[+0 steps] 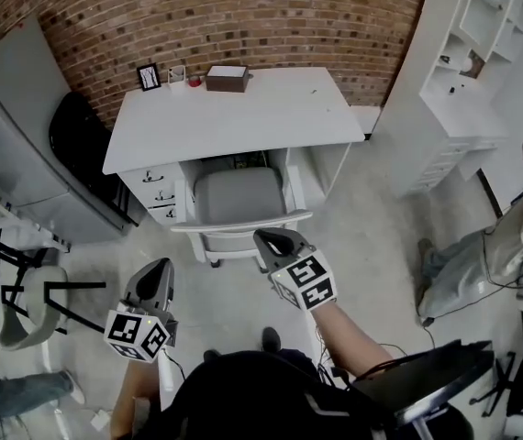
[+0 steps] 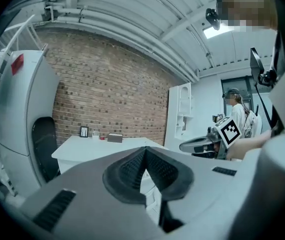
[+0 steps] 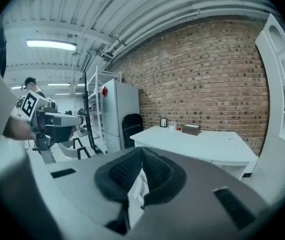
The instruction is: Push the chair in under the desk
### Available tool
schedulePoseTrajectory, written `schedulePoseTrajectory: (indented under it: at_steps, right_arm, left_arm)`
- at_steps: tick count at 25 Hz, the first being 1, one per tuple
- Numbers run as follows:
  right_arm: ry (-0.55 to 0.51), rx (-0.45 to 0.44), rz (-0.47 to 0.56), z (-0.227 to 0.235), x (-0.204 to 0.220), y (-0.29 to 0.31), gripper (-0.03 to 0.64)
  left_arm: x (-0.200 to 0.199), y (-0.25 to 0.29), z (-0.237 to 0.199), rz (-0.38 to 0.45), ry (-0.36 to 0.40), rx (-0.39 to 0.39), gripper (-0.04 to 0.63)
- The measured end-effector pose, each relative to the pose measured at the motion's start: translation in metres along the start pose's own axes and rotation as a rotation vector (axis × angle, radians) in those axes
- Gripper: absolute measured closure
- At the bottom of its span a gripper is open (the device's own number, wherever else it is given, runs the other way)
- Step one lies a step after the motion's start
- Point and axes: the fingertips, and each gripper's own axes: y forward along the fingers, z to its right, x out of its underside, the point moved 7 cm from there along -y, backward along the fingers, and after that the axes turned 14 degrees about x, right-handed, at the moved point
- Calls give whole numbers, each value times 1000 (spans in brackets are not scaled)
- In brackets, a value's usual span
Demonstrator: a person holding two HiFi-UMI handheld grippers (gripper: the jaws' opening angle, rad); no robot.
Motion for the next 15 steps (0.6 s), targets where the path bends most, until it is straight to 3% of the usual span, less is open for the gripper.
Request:
schedulePoseTrajectory:
  at_steps: [5, 11, 15]
  right_arm:
    - [-54, 61, 47, -32, -28, -8, 609]
    - [28, 96, 103, -54, -53, -21, 609]
    - [24, 133, 122, -59, -58, -29, 611]
  left_arm:
    - [-14, -34, -12, -3, 69, -20, 589]
    - [-43, -64, -20, 64, 115, -105, 589]
    - [-53, -69, -17, 120, 85, -100, 589]
